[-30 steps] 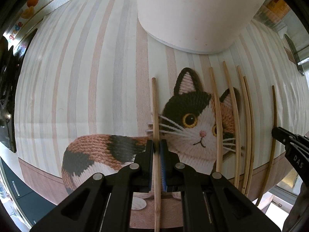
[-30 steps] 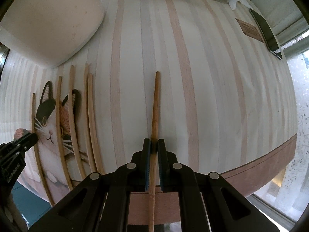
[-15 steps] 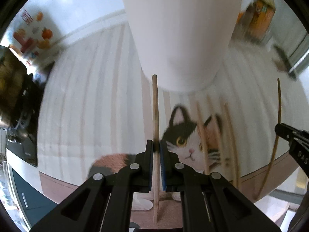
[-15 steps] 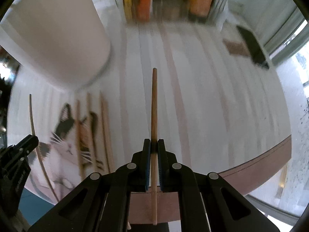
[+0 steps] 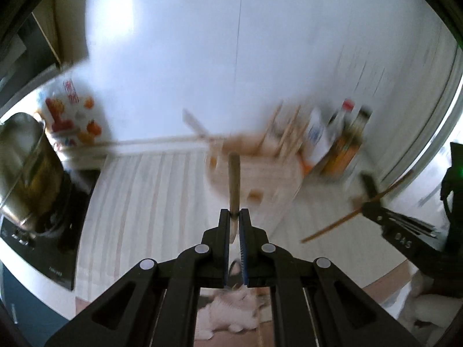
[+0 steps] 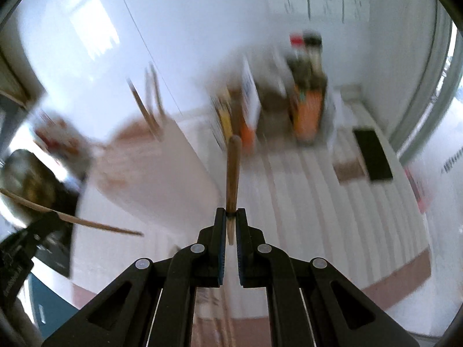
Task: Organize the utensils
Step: 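Lift the left tool's chopstick to the holder while the right tool carries its chopstick there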
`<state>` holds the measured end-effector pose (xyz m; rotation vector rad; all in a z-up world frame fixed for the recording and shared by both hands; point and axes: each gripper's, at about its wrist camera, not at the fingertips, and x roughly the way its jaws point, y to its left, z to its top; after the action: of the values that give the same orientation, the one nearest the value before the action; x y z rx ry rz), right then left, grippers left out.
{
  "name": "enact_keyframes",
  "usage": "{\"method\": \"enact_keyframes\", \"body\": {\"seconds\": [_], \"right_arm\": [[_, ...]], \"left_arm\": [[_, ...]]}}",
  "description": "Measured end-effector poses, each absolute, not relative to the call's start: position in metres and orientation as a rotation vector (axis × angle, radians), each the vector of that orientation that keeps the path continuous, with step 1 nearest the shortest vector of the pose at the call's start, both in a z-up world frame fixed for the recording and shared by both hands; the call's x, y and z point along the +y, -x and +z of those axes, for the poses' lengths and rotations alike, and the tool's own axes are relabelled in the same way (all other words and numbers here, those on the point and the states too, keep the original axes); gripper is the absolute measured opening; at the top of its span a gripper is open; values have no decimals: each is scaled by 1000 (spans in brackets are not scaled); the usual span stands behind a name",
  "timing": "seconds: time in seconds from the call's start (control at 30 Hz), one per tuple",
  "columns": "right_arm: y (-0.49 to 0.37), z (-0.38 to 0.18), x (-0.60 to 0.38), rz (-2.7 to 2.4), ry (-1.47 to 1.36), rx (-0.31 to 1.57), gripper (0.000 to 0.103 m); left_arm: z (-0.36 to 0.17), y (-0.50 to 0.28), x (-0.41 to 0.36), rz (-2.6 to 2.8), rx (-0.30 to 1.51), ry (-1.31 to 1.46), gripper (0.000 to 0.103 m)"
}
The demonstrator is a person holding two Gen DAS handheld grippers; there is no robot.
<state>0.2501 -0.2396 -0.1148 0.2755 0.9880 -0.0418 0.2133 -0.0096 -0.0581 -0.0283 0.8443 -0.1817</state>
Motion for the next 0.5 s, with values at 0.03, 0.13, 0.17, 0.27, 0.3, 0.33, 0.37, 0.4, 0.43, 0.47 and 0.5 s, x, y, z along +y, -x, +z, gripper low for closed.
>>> {"method": "enact_keyframes", "body": {"seconds": [0.03,0.13,0.17,0.27,0.3,0.33,0.37,0.4,0.43,0.47,0.5], "right_arm": [[-252,-101,-239,-32,-285,957,7],[-265,-55,-237,11,-315,871,7],[-272,-40,-237,29,-328,843,7],[-286,-10,-233,59,-333,787,7],[-290,-3,-232,66,-331,776,6],[-293,4,-230,78,-333,765,6],[-298,12,-227,91,-325,756,6],[-301,18,-223,97,-320,748,6],[-304,22,-221,104,-316,746,6],[-308,24,-217,112,-305,748,6],[-313,25,-213,115,-292,750,6]], "left_arm": [[-44,-215,-8,-198,824,49,4],[-5,-222,-4,-245,776,99,3],[5,-228,-3,-254,759,109,4],[36,-240,-3,-273,704,119,4],[43,-245,-4,-275,691,117,4],[48,-250,-3,-273,681,115,4],[52,-256,-3,-271,671,109,4],[54,-260,-3,-272,665,103,3],[56,-266,-4,-270,660,95,4],[57,-272,-5,-265,657,90,4],[56,-281,-6,-261,658,79,3]]}}
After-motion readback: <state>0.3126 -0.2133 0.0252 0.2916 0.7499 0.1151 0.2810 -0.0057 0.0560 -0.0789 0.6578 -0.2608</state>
